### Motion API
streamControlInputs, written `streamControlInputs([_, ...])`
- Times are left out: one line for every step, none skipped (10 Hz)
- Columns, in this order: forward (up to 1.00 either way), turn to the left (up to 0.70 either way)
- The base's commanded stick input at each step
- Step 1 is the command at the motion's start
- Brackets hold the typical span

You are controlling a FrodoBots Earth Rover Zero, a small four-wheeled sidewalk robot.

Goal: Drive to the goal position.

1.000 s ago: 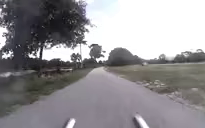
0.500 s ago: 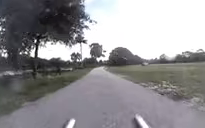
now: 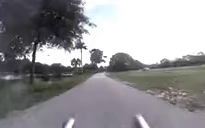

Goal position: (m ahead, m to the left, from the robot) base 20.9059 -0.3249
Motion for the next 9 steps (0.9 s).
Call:
streamControlInputs([0.85,0.00])
streamControlInputs([0.85,0.00])
streamControlInputs([0.85,0.00])
streamControlInputs([0.85,0.00])
streamControlInputs([0.85,0.00])
streamControlInputs([0.85,0.00])
streamControlInputs([0.85,0.00])
streamControlInputs([0.85,0.00])
streamControlInputs([0.85,0.00])
